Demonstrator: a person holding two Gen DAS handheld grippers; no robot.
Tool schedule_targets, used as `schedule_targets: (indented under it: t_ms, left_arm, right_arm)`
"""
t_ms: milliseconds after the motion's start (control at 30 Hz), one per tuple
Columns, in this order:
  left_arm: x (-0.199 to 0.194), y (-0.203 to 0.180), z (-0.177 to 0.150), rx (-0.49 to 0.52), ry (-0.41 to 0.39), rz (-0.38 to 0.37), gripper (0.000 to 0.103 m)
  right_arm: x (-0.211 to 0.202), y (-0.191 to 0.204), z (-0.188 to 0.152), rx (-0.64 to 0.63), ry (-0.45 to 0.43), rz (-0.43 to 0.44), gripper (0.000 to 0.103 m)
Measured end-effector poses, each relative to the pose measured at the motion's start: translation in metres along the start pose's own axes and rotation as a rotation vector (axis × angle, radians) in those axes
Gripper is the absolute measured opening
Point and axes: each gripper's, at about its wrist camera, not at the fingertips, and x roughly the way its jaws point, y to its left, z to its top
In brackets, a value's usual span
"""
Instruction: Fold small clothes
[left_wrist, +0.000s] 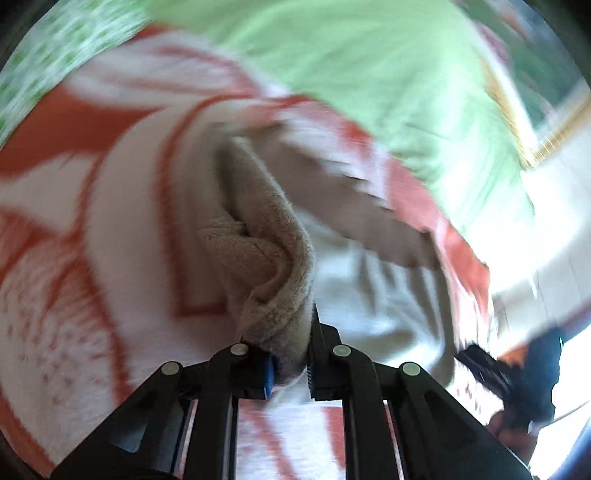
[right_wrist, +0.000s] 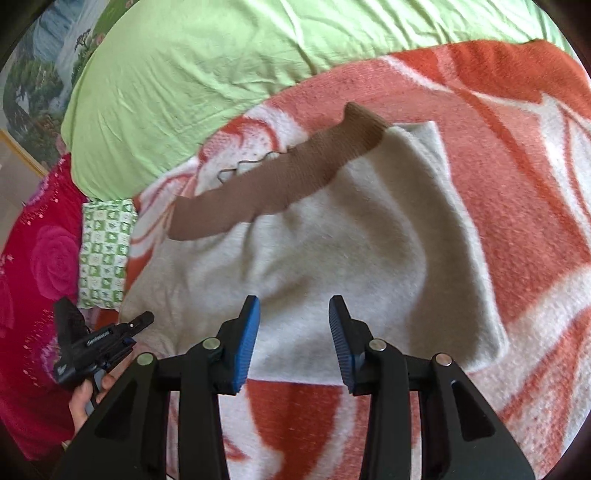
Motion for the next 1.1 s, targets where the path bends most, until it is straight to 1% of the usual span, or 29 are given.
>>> schedule_targets:
  t_ms: [67,133,200,267,333,367,400,433,467,500,533,600,633,667,767,800,867,900,933,967,1000,1033,1100]
  left_arm:
    - [0.008,-0.028,-0.004,0.077,0.015,-0.034,0.011]
    - [0.018,-0.041,-0.010,0.123,0.042,-0.039,0.011]
    - [0.033,-0.047,-0.017,0.136,0.081,-0.035,0.011]
    - [0.045,-0.046,-0.024,0.134,0.106,-0.032,0.011]
    - [0.049,-0.041,-0.027,0.125,0.111,-0.032,0.011]
    - [0.049,-0.039,-0.027,0.117,0.111,-0.034,0.011]
    - [0.049,-0.038,-0.028,0.112,0.111,-0.035,0.011]
    - [0.050,-0.037,-0.027,0.107,0.112,-0.037,0.011]
    - [0.051,-0.037,-0.026,0.102,0.113,-0.037,0.011]
    - [0.052,-0.036,-0.025,0.099,0.112,-0.037,0.011]
    - [0.052,-0.034,-0.024,0.097,0.111,-0.035,0.011]
    - [0.054,-0.035,-0.024,0.098,0.110,-0.030,0.011]
    - [0.054,-0.036,-0.022,0.098,0.109,-0.028,0.011]
    - [0.056,-0.037,-0.022,0.100,0.109,-0.024,0.011]
    - [0.055,-0.039,-0.025,0.113,0.107,-0.012,0.011]
    - [0.052,-0.041,-0.029,0.122,0.108,-0.007,0.011]
    - [0.052,-0.047,-0.030,0.137,0.109,0.004,0.011]
    - [0.051,-0.051,-0.032,0.145,0.108,0.008,0.011]
    - [0.050,-0.055,-0.032,0.154,0.105,0.013,0.011]
    - [0.049,-0.057,-0.032,0.160,0.104,0.015,0.011]
    - [0.048,-0.059,-0.031,0.163,0.106,0.008,0.011]
    - [0.046,-0.061,-0.031,0.164,0.108,0.002,0.011]
    - [0.043,-0.066,-0.030,0.164,0.115,-0.027,0.011]
  right_arm:
    - [0.011,0.006,0.009,-0.017,0.022,0.012,0.040]
    - [0.022,0.010,0.020,-0.026,0.042,0.040,0.040]
    - [0.033,0.014,0.031,-0.026,0.058,0.076,0.040]
    - [0.048,0.019,0.043,-0.035,0.082,0.101,0.041]
    - [0.067,0.027,0.055,-0.040,0.117,0.142,0.046]
    - [0.074,0.030,0.059,-0.043,0.133,0.165,0.052]
    - [0.087,0.037,0.064,-0.049,0.162,0.203,0.063]
    - [0.101,0.046,0.069,-0.060,0.200,0.244,0.070]
    - [0.114,0.054,0.073,-0.070,0.229,0.277,0.079]
    - [0.124,0.062,0.076,-0.076,0.252,0.304,0.082]
    - [0.141,0.073,0.080,-0.083,0.296,0.350,0.082]
    - [0.161,0.093,0.085,-0.103,0.352,0.383,0.082]
    - [0.171,0.109,0.088,-0.134,0.373,0.403,0.083]
    - [0.178,0.123,0.089,-0.171,0.395,0.419,0.085]
    - [0.198,0.159,0.091,-0.267,0.427,0.395,0.087]
    - [0.206,0.171,0.092,-0.300,0.439,0.374,0.087]
    - [0.218,0.188,0.095,-0.362,0.432,0.280,0.086]
    - [0.222,0.190,0.097,-0.374,0.426,0.247,0.078]
    - [0.227,0.193,0.097,-0.380,0.431,0.216,0.064]
    - [0.230,0.192,0.100,-0.378,0.446,0.205,0.034]
    - [0.231,0.190,0.103,-0.374,0.442,0.184,0.023]
    - [0.224,0.188,0.104,-0.384,0.419,0.175,0.022]
    - [0.207,0.180,0.111,-0.383,0.379,0.196,0.019]
